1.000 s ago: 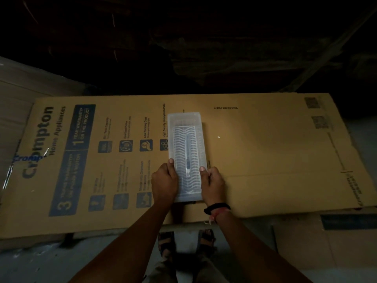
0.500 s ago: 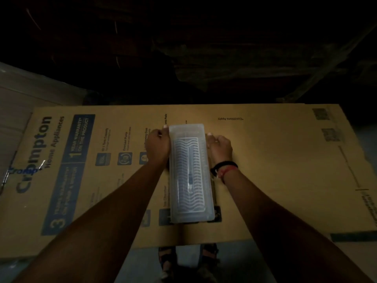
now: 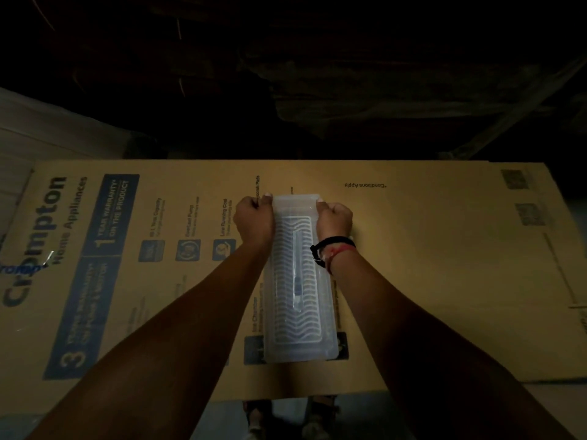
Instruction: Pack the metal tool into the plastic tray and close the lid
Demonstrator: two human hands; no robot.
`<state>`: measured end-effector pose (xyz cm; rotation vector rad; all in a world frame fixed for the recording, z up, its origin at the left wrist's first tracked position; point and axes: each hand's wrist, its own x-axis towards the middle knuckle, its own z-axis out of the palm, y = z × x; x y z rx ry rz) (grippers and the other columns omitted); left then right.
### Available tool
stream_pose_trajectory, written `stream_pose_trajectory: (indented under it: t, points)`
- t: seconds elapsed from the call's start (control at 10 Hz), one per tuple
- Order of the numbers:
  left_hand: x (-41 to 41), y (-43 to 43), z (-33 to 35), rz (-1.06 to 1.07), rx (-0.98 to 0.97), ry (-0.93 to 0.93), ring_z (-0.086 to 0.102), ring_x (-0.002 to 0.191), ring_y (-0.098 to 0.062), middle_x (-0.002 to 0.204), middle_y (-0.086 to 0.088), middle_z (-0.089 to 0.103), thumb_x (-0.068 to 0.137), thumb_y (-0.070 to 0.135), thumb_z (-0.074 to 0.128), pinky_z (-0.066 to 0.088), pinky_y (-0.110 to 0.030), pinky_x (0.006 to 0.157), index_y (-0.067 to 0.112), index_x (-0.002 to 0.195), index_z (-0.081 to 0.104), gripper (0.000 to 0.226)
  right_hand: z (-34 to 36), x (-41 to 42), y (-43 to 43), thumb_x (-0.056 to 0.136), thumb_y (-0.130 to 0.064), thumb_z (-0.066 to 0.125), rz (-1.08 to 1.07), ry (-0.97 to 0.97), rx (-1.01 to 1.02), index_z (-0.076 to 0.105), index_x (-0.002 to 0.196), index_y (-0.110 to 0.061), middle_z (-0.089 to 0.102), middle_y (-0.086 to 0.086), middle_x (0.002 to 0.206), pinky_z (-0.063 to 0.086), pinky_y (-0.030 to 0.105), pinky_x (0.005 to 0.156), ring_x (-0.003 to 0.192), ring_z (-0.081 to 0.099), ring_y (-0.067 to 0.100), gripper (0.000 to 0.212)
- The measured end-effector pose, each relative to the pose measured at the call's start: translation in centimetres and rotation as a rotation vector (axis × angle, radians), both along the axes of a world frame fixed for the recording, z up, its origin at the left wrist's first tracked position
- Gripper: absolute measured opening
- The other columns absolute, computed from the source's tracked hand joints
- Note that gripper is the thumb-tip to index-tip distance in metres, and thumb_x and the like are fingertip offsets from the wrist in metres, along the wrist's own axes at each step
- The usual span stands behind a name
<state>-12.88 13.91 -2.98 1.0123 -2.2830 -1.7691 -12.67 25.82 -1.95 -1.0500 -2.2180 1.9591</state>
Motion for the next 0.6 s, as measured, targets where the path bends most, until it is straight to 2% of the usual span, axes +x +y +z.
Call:
stream_pose_trajectory:
  t: [0.1,0.2,0.3,0.4,0.5,0.6]
  points:
    - [-0.1,0.0,0.2,0.015,0.036,-0.012,0.042,0.061,-0.011,0.066,0.003,0.043,0.09,0.025,0.059,0.037,-0.032,0.07,0.003,0.073,0.053,0.028,-0.2,-0.1,0.1,0.09,-0.011,0.058,0.003,-0.003,-0.002,0.03,0.051,-0.017,0.027,0.0,0.053,0.027,0.015,0.036,0.049,0.027,0.015,0.048]
    - [-0.4,-0.2,0.2,-0.011,0.066,-0.005,0.047,0.067,-0.02,0.066,-0.002,0.046,0.091,0.027,0.057,0.038,-0.035,0.07,0.005,0.069,0.049,0.032,0.1,-0.2,-0.1,0.089,-0.013,0.059,0.009,-0.014,0.007,0.031,0.051,-0.016,0.028,0.0,0.053,0.03,0.02,0.039,0.049,0.027,0.015,0.048]
    - [-0.2,0.0,0.3,-0.058,0.03,-0.006,0.046,0.072,-0.023,0.068,-0.001,0.046,0.094,0.03,0.052,0.038,-0.036,0.07,0.006,0.075,0.046,0.031,0.5,-0.1,-0.2,0.09,-0.015,0.059,0.022,0.012,0.049,0.033,0.05,-0.017,0.03,-0.001,0.051,0.027,0.024,0.047,0.048,0.029,0.013,0.048]
    - [0.3,-0.2,0.9,-0.107,-0.042,-0.005,0.05,0.077,-0.025,0.074,-0.003,0.049,0.096,0.035,0.047,0.037,-0.033,0.069,0.004,0.087,0.048,0.032,0.8,0.3,0.0,0.09,-0.019,0.059,0.064,0.028,0.103,0.044,0.057,-0.015,0.042,-0.001,0.056,0.034,0.025,0.057,0.052,0.04,0.013,0.037]
    - [0.8,-0.6,1.3,-0.196,-0.182,0.013,0.058,0.087,-0.032,0.092,-0.012,0.059,0.096,0.042,0.042,0.042,-0.035,0.07,0.004,0.105,0.048,0.04,1.0,1.0,0.5,0.09,-0.029,0.059,0.206,0.091,0.255,0.061,0.094,-0.007,0.062,0.008,0.092,0.044,0.03,0.076,0.087,0.059,0.024,0.023]
    - [2.2,-1.2,2.1,-0.211,-0.376,0.089,0.057,0.102,-0.036,0.111,-0.019,0.06,0.095,0.044,0.037,0.045,-0.044,0.083,0.005,0.118,0.047,0.047,1.5,2.6,1.3,0.09,-0.044,0.051,0.439,0.132,0.572,0.045,0.134,-0.012,0.046,0.016,0.14,0.04,0.043,0.103,0.128,0.042,0.03,0.054]
